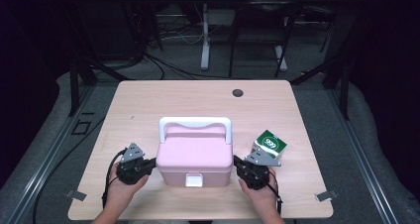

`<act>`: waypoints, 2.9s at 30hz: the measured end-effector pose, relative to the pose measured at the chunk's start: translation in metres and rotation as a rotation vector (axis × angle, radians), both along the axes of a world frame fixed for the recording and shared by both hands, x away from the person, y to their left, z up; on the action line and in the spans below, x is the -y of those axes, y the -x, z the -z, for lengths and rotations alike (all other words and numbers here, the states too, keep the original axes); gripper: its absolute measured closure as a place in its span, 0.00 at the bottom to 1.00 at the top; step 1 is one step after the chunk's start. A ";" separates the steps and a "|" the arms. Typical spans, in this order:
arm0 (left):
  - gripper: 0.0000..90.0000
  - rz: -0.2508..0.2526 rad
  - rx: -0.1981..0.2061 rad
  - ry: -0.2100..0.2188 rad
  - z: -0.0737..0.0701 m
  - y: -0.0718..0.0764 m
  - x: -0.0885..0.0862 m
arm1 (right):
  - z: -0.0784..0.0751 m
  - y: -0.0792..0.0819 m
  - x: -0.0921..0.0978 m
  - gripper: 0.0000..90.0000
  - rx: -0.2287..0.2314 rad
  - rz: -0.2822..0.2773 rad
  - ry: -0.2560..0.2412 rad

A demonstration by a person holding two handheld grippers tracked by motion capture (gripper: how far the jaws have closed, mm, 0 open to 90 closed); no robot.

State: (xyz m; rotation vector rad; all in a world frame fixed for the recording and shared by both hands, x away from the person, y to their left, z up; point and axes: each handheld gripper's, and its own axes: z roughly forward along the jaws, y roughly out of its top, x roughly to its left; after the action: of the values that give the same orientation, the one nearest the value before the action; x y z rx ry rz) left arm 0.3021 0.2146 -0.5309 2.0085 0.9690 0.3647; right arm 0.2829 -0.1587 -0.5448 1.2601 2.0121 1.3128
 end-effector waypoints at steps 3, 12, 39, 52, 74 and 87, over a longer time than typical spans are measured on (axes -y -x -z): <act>0.99 -0.002 -0.002 -0.001 0.000 0.002 0.001 | 0.000 0.001 0.001 1.00 -0.004 -0.004 -0.015; 0.99 -0.008 -0.010 -0.016 0.000 0.008 0.002 | -0.001 0.006 0.001 1.00 -0.004 -0.010 -0.016; 1.00 0.012 -0.035 -0.021 -0.002 0.019 -0.003 | -0.004 0.022 -0.001 1.00 -0.018 -0.035 0.014; 0.98 0.036 -0.031 -0.021 -0.009 0.017 -0.005 | -0.013 0.021 0.004 1.00 -0.034 -0.089 0.035; 0.81 0.034 -0.023 0.048 -0.060 0.007 -0.019 | -0.065 0.009 0.019 0.92 -0.047 -0.100 -0.014; 0.69 0.042 0.019 0.082 -0.084 0.003 -0.019 | -0.093 0.007 0.018 0.71 -0.018 -0.143 -0.049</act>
State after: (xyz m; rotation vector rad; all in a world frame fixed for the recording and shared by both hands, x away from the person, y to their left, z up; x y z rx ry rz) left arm 0.2994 0.2341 -0.4465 1.9446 0.9140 0.3157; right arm 0.2757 -0.1767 -0.4514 1.1719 2.1292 1.4281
